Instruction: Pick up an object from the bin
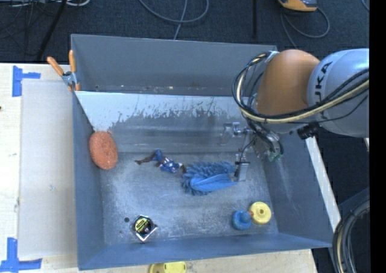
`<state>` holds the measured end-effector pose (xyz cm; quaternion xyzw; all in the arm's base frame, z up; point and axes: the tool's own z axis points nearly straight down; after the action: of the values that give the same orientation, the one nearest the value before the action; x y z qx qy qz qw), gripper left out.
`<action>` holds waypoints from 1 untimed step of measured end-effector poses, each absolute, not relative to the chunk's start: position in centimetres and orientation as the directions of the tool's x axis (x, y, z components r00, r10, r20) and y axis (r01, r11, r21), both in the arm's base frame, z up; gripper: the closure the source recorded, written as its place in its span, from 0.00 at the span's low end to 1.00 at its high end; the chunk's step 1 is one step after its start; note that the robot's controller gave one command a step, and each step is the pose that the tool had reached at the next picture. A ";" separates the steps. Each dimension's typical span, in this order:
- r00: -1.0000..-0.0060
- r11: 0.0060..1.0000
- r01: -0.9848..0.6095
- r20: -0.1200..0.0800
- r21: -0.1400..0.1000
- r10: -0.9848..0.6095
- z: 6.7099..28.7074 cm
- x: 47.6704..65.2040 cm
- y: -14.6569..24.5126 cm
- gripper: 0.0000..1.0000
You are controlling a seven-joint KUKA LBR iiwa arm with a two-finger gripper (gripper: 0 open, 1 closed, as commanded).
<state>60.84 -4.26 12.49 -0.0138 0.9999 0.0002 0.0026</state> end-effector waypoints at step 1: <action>-1.000 1.000 0.004 0.006 0.001 0.004 9.7 60.4 -4.7 0.00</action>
Offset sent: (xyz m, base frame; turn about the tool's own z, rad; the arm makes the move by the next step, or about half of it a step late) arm -0.0123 0.0224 -0.0549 -0.0565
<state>60.40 -4.74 9.72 0.0018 1.0000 0.0005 -0.0030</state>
